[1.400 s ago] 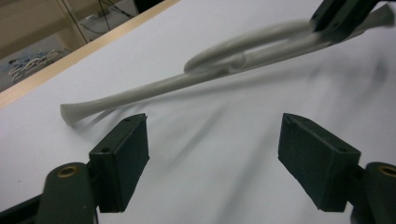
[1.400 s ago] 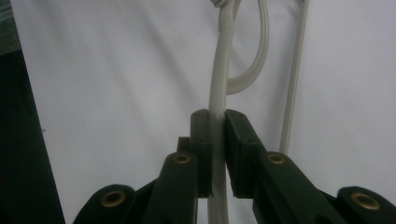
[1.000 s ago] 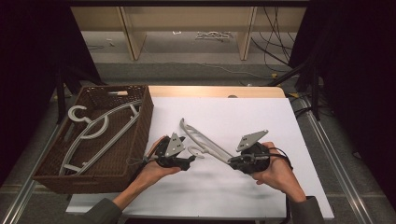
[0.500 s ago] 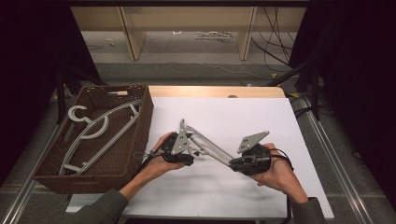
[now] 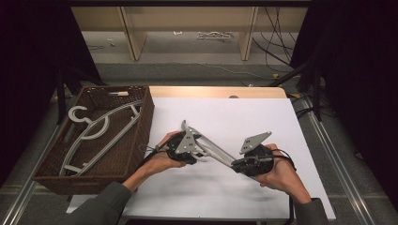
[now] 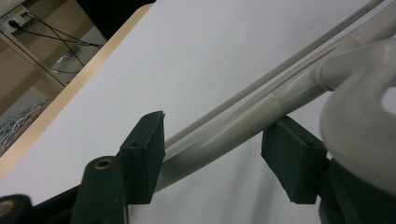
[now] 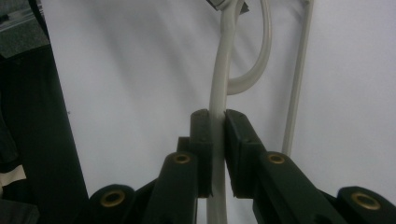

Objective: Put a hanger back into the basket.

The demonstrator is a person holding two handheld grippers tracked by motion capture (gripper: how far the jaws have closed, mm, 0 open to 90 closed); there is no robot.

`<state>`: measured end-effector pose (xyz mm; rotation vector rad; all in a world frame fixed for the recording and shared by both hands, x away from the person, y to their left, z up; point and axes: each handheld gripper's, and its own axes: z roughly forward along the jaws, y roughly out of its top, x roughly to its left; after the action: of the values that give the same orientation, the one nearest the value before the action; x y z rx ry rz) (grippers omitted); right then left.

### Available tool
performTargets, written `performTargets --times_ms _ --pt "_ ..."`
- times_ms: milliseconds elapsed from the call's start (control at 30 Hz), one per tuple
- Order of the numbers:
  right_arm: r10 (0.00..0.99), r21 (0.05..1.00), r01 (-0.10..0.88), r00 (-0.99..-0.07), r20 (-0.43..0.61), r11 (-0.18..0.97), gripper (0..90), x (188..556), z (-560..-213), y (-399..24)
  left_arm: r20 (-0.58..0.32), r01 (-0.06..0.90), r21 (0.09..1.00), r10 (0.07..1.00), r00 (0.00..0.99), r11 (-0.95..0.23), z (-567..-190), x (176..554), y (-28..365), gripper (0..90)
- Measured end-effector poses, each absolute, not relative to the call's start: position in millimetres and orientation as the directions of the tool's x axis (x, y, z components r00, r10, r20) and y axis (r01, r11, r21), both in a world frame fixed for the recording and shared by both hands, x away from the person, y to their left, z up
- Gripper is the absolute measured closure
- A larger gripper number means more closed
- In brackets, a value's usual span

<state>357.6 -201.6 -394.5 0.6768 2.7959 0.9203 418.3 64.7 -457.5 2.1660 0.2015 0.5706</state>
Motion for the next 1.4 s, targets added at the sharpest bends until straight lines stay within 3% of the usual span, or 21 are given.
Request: performTargets --times_ms 133,367,733,800,900,967,1033,1100,1400 --pt "0.445 0.587 0.375 -0.895 0.028 0.717 82.4 358 -394 -203 0.334 -0.080 0.770 0.294 0.895 -0.633 -456 420 62 45.9" --pt "0.421 0.592 0.340 -0.907 0.000 0.731 82.2 358 -391 -204 0.427 -0.191 0.665 0.158 0.890 -0.722 -449 420 59 58.3" --pt "0.524 0.650 0.322 -0.840 -0.138 0.688 75.6 362 -379 -218 0.494 -0.290 0.587 0.051 0.868 -0.756 -425 415 51 72.7" --pt "0.548 0.669 0.327 -0.824 -0.145 0.668 73.9 363 -376 -220 0.499 -0.290 0.581 0.052 0.865 -0.761 -421 414 50 73.9" --pt "0.627 0.721 0.348 -0.763 -0.154 0.600 61.1 366 -370 -224 0.483 -0.266 0.603 0.079 0.872 -0.752 -412 415 50 76.3" --pt "0.661 0.739 0.351 -0.732 -0.166 0.574 57.4 365 -366 -226 0.466 -0.248 0.617 0.093 0.880 -0.747 -403 414 50 77.8" --pt "0.686 0.771 0.332 -0.705 -0.180 0.543 51.4 365 -362 -227 0.383 -0.174 0.670 0.136 0.914 -0.721 -396 415 52 79.7" --pt "0.710 0.791 0.340 -0.685 -0.163 0.509 46.0 365 -359 -228 0.428 -0.197 0.631 0.125 0.895 -0.751 -392 416 54 79.8" --pt "0.722 0.809 0.342 -0.677 -0.139 0.477 43.3 362 -356 -226 0.328 -0.066 0.677 0.220 0.919 -0.733 -386 421 63 79.9"
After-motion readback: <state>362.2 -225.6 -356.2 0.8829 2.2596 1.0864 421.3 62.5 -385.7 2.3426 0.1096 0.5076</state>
